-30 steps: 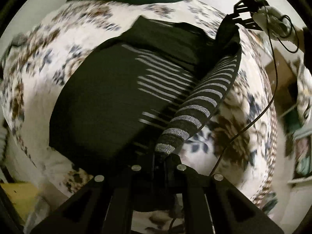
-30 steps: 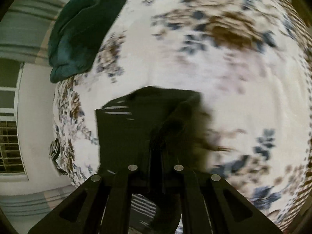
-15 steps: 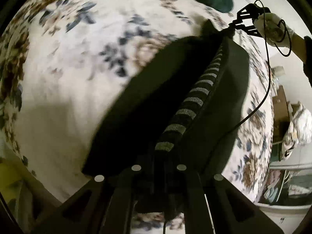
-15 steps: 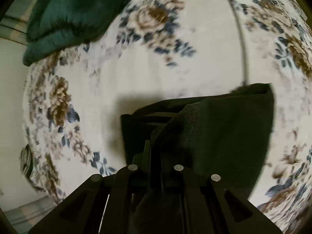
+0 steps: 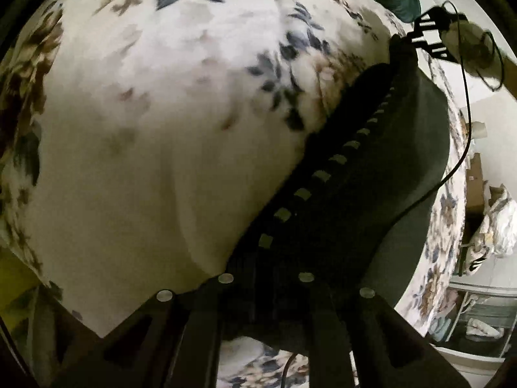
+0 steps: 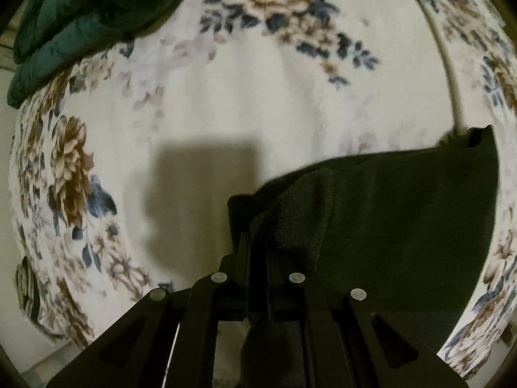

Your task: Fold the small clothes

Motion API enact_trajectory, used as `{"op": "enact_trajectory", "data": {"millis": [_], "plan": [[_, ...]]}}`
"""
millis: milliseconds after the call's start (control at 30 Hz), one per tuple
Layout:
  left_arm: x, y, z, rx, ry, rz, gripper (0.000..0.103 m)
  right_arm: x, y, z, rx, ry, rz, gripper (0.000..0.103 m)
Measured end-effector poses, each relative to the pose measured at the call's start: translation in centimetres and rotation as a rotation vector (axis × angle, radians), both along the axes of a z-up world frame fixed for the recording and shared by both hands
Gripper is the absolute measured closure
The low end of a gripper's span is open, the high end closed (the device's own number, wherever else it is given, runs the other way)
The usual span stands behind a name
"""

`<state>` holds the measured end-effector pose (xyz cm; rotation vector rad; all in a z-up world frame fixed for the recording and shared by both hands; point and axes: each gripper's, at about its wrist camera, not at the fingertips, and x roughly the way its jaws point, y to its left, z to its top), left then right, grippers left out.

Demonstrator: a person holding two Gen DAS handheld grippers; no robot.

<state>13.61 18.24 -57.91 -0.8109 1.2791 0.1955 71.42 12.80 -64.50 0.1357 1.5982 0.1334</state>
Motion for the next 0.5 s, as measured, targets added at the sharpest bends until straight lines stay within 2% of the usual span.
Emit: {"op": "enact_trajectory", "data": {"millis": [67, 100, 133, 233, 300, 400, 500], "plan": [[-0.1, 0.3, 0.6, 0.042, 0.013, -0.007, 0.088, -0.4, -0.4, 0.3, 0.052, 0.005, 0.007, 0.075], [-0.1, 0.4, 1.0, 0.056, 0.019, -0.020, 0.086, -0.8, -0.7, 0.6, 0.091, 0.019, 0.011, 0.054], [-0.2, 0.5, 1.3, 0.064, 0.022, -0.027, 0.084, -1.4, -1.2, 0.9, 0.125, 0.031, 0.013, 0.042], [-0.3, 0.8, 2.0, 0.106, 0.033, -0.038, 0.076, -4.5, -3.4, 2.5, 0.222, 0.045, 0.026, 0.036], [-0.3, 1.0, 2.5, 0.110, 0.033, -0.037, 0.075, -7.7, -5.3, 3.7, 0.271, 0.041, 0.051, 0.029], [-0.2, 0.9, 3.0, 0.115, 0.023, -0.037, 0.070, -13.9, -8.7, 5.0, 0.279, 0.010, 0.095, 0.022], [0.0, 0.3, 3.3, 0.097, 0.013, -0.049, 0.053, -21.5, -12.5, 4.6, 0.237, 0.011, 0.133, 0.022]]}}
